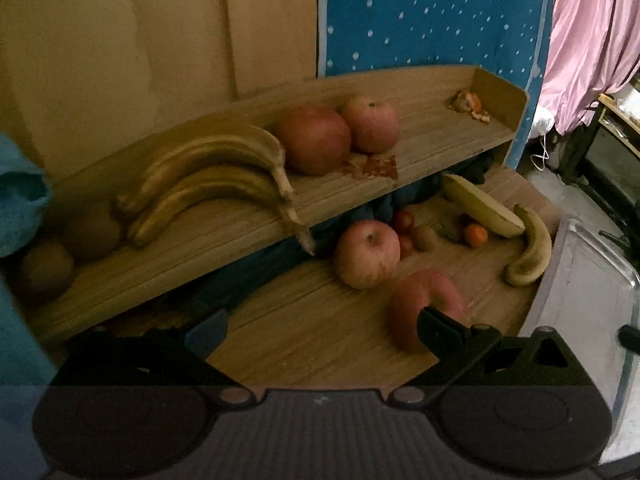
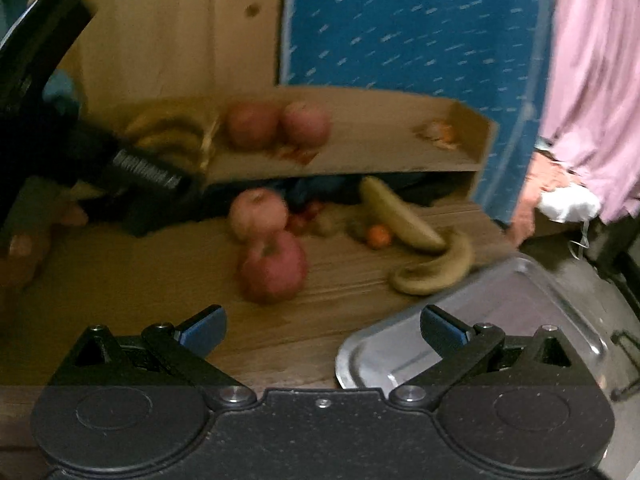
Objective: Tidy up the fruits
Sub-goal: 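Move both tools down toward the red apples on the desk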
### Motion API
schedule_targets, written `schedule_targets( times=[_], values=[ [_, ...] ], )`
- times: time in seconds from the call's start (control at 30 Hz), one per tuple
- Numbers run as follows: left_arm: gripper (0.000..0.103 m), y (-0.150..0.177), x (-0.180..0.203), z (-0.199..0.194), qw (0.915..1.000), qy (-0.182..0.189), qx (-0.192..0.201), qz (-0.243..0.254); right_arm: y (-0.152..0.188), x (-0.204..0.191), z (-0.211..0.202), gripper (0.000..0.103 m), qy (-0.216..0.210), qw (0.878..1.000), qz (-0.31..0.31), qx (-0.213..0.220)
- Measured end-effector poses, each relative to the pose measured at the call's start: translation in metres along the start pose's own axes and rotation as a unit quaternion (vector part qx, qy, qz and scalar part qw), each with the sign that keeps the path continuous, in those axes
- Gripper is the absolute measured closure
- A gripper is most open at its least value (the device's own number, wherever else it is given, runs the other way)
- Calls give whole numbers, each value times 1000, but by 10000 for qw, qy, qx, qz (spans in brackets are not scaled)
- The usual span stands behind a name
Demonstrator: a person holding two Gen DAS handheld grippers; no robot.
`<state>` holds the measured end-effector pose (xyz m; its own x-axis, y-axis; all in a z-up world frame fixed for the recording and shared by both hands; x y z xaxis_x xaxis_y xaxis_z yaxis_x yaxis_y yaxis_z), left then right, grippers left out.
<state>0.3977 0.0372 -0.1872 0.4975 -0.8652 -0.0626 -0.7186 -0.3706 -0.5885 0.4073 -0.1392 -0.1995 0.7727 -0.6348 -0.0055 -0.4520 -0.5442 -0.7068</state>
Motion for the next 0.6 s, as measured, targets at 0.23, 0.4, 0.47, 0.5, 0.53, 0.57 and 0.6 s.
schedule_targets(
  times=[0.23, 0.4, 0.47, 0.5, 0.53, 0.57, 0.6],
  values=[
    [0, -19, 9, 46, 9998, 108, -175, 68, -4, -20, 61, 1, -303, 9978, -554, -202],
    [0, -30, 22, 71, 9992, 206, -332, 86, -10, -23, 88, 3, -438, 9970, -602, -230],
    [0, -32, 27, 78, 9989, 197, -405, 146, -13, -23, 96, 5, -499, 9970, -557, -216],
    [0, -33, 28, 81, 9987, 186, -446, 160, -14, -23, 100, 8, -533, 9970, -528, -210],
    [0, -34, 30, 84, 9985, 176, -488, 169, -15, -23, 103, 9, -575, 9969, -489, -205],
    [0, -34, 32, 87, 9983, 163, -535, 180, -15, -24, 106, 11, -632, 9967, -454, -209],
    [0, -35, 33, 90, 9981, 152, -562, 179, -15, -23, 109, 14, -709, 9963, -417, -229]
  ],
)
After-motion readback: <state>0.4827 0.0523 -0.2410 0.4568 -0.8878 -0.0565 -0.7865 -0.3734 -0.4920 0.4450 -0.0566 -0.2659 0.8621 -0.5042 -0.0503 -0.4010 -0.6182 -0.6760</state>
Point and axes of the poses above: each gripper's, at about its wrist camera, not at the fingertips, and z roughly the way its jaws point, x to its right, y to its underside, the point moved 10 cm from there along z, roughly the way its jaws point, and after that the axes turned 5 degrees about -y, right-handed, at the moved point
